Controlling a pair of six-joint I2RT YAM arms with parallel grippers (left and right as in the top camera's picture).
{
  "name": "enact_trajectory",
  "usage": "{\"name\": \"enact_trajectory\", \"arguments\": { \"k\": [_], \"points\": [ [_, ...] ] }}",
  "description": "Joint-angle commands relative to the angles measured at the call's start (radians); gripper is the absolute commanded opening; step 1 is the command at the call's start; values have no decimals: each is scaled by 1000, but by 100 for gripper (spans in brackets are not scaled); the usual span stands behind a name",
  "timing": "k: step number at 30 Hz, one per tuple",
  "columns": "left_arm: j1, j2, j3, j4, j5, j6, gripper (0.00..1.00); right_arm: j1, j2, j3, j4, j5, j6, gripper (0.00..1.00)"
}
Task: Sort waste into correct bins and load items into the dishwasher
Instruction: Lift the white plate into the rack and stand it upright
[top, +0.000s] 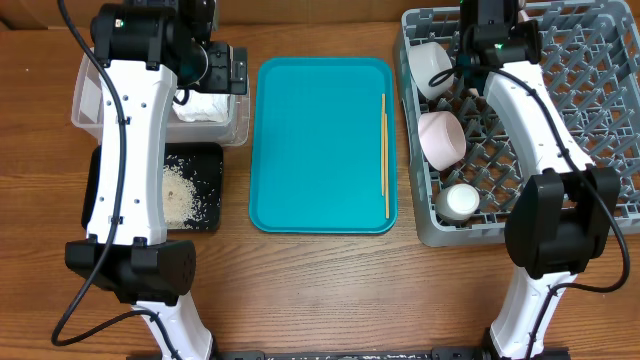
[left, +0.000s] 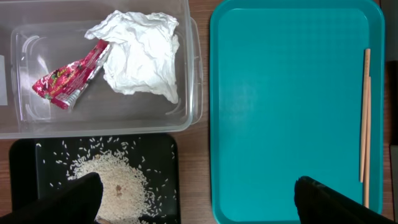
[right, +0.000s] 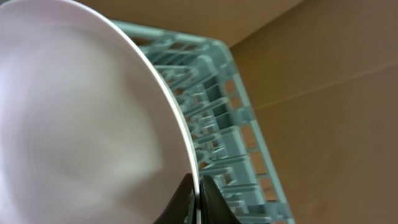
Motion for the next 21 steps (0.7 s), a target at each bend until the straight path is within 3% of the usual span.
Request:
{"name": "enact_trajectory", "arguments": {
  "k": [1, 2, 3, 4, 5, 10, 13, 17, 19, 21],
  "points": [
    [-8, 0, 13, 2, -10, -18, 100, 3, -1, -11, -3, -105, -2, 4],
    [-8, 0, 13, 2, -10, -18, 100, 3, -1, -11, -3, -127, 16, 9],
    [-8, 0, 13, 2, -10, -18, 100, 3, -2, -11, -2, -126, 55, 21],
    [-8, 0, 13, 2, -11, -18, 100, 3, -8, -10, -1, -126, 94, 42],
    [-8, 0, 13, 2, -10, -18, 100, 3, -14, -10, 0, -127, 131, 54],
    [-8, 0, 13, 2, -10, -18, 100, 3, -86, -6, 0, -206, 156, 87],
    [-8, 0, 13, 2, -11, -18, 100, 3, -166, -6, -3, -260, 159, 100],
    [-8, 0, 13, 2, -10, -18, 100, 5, -298, -6, -49, -365, 298, 100],
    [-8, 0, 13, 2, -11, -18, 100, 11, -360, -6, -103, -530, 393, 100],
    [-8, 0, 13, 2, -10, -18, 100, 15, -415, -6, -155, -829, 449, 100]
  ]
}}
